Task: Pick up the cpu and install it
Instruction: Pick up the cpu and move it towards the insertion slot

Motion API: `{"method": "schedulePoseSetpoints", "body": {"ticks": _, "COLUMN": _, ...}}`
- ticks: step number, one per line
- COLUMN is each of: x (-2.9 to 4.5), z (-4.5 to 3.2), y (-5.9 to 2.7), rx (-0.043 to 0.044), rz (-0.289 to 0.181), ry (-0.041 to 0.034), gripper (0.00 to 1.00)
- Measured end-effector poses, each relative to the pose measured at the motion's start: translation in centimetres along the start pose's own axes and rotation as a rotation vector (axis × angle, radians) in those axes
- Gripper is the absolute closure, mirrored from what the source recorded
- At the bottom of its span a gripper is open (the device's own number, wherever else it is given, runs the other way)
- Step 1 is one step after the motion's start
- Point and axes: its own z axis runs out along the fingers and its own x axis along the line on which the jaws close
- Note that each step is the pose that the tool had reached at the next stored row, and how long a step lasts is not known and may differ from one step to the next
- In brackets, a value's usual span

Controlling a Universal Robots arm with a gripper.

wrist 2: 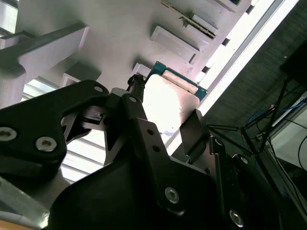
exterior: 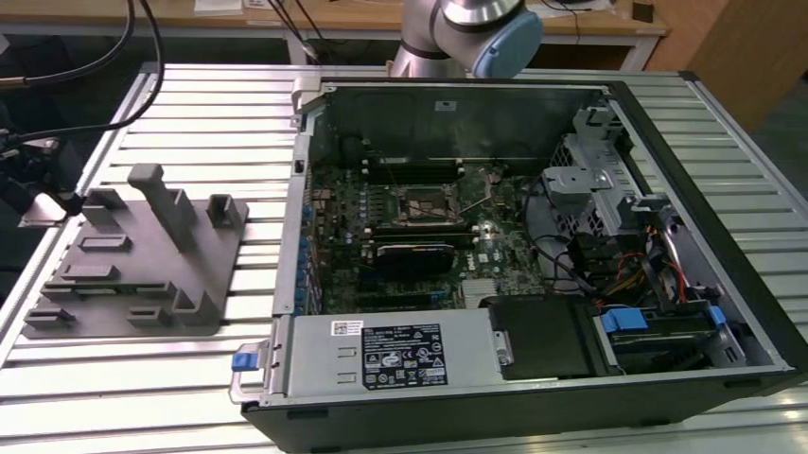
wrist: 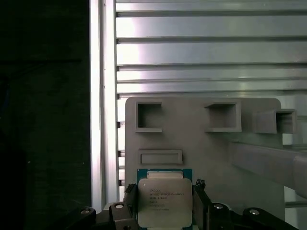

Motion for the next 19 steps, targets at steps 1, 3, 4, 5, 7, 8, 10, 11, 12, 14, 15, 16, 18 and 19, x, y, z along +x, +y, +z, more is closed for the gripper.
{"method": "schedulePoseSetpoints", "body": {"ticks": 1, "x": 0.00, "z": -0.14, "y": 0.01, "rx": 0.0000, "rz": 0.000, "ry": 0.0000, "gripper": 0.46}}
{"method": "schedulePoseSetpoints", "body": {"ticks": 3, "x": -0.01, "z": -0.42, "y": 0.04, "rx": 0.0000, "rz": 0.000, "ry": 0.0000, "gripper": 0.46}}
{"method": "schedulePoseSetpoints", "body": {"ticks": 4, "x": -0.01, "z": -0.56, "y": 0.05, "rx": 0.0000, "rz": 0.000, "ry": 0.0001, "gripper": 0.46}}
{"method": "schedulePoseSetpoints", "body": {"ticks": 5, "x": -0.02, "z": -0.70, "y": 0.06, "rx": 0.0000, "rz": 0.000, "ry": 0.0000, "gripper": 0.46}}
{"method": "schedulePoseSetpoints", "body": {"ticks": 7, "x": -0.03, "z": -1.00, "y": 0.09, "rx": -0.0001, "rz": 0.000, "ry": 0.0000, "gripper": 0.46}}
{"method": "schedulePoseSetpoints", "body": {"ticks": 8, "x": -0.03, "z": -1.15, "y": 0.10, "rx": -0.0001, "rz": 0.000, "ry": -0.0001, "gripper": 0.46}}
{"method": "schedulePoseSetpoints", "body": {"ticks": 10, "x": -0.04, "z": -1.45, "y": 0.12, "rx": -0.0002, "rz": 0.000, "ry": 0.0000, "gripper": 0.46}}
{"method": "schedulePoseSetpoints", "body": {"ticks": 11, "x": -0.04, "z": -1.61, "y": 0.14, "rx": -0.0002, "rz": 0.000, "ry": 0.0001, "gripper": 0.46}}
{"method": "schedulePoseSetpoints", "body": {"ticks": 12, "x": -0.04, "z": -1.76, "y": 0.15, "rx": -0.0001, "rz": 0.000, "ry": 0.0000, "gripper": 0.46}}
{"method": "schedulePoseSetpoints", "body": {"ticks": 14, "x": -0.05, "z": -2.05, "y": 0.18, "rx": -0.0002, "rz": 0.000, "ry": 0.0000, "gripper": 0.46}}
{"method": "schedulePoseSetpoints", "body": {"ticks": 15, "x": -0.05, "z": -2.19, "y": 0.20, "rx": -0.0002, "rz": 0.000, "ry": 0.0000, "gripper": 0.46}}
{"method": "schedulePoseSetpoints", "body": {"ticks": 16, "x": -0.06, "z": -2.33, "y": 0.21, "rx": -0.0003, "rz": 0.000, "ry": -0.0001, "gripper": 0.46}}
{"method": "schedulePoseSetpoints", "body": {"ticks": 18, "x": -0.07, "z": -2.62, "y": 0.24, "rx": -0.0002, "rz": 0.000, "ry": 0.0000, "gripper": 0.46}}
{"method": "schedulePoseSetpoints", "body": {"ticks": 19, "x": -0.07, "z": -2.76, "y": 0.25, "rx": -0.0002, "rz": 0.000, "ry": 0.0000, "gripper": 0.46}}
